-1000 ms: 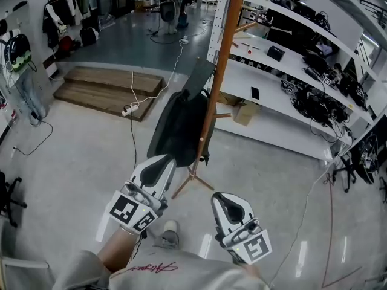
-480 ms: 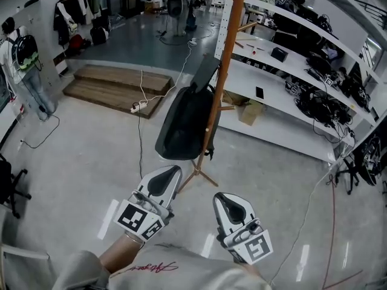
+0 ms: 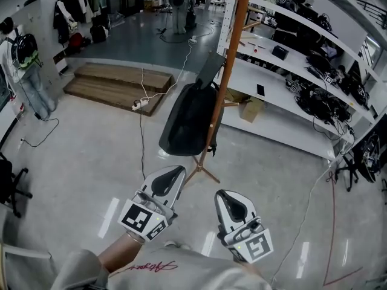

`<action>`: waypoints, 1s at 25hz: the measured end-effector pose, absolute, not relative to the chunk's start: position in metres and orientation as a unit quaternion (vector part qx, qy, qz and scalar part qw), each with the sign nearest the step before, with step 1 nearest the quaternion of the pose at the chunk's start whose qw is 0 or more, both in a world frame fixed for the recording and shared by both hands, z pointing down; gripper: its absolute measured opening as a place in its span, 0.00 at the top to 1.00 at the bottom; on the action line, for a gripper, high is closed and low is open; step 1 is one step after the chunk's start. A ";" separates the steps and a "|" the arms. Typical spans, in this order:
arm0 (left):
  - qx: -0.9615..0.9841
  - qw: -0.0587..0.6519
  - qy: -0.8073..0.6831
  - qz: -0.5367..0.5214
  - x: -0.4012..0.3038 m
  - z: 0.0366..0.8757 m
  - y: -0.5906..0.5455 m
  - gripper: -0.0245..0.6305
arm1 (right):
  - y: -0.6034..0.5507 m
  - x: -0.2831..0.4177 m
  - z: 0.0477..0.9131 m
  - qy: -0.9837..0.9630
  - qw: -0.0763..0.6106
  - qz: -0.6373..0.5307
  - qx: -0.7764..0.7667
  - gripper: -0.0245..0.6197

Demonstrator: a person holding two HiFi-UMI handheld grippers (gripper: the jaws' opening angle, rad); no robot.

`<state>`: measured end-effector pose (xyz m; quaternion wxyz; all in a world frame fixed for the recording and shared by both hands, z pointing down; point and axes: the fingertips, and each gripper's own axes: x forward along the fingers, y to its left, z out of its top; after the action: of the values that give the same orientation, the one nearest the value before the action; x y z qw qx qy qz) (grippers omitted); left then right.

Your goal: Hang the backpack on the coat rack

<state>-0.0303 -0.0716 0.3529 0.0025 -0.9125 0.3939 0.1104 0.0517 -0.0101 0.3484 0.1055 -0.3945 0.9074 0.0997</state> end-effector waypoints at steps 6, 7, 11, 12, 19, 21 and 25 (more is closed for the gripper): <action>-0.918 -0.011 0.381 0.110 -0.027 0.358 -0.068 0.93 | -0.010 0.050 0.355 0.902 0.084 0.112 -0.408 0.93; -0.919 -0.012 0.379 0.110 -0.027 0.359 -0.068 0.93 | -0.009 0.050 0.355 0.901 0.083 0.113 -0.410 0.93; -0.920 -0.025 0.375 0.109 -0.027 0.362 -0.067 0.93 | -0.007 0.045 0.356 0.903 0.072 0.117 -0.406 0.93; -0.921 -0.030 0.373 0.108 -0.028 0.362 -0.067 0.93 | -0.006 0.043 0.356 0.905 0.073 0.115 -0.403 0.93; -0.921 -0.040 0.372 0.107 -0.030 0.364 -0.063 0.93 | -0.001 0.041 0.356 0.907 0.073 0.116 -0.399 0.93; -0.922 -0.039 0.370 0.105 -0.029 0.364 -0.061 0.93 | 0.000 0.041 0.357 0.907 0.073 0.115 -0.399 0.93; -0.923 -0.039 0.369 0.104 -0.029 0.366 -0.061 0.93 | -0.002 0.040 0.358 0.908 0.075 0.116 -0.396 0.93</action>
<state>-0.0291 -0.0609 0.3663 -0.0388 -0.9228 0.3690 0.1037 0.0396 -0.0021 0.3579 0.0755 -0.3964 0.9075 0.1164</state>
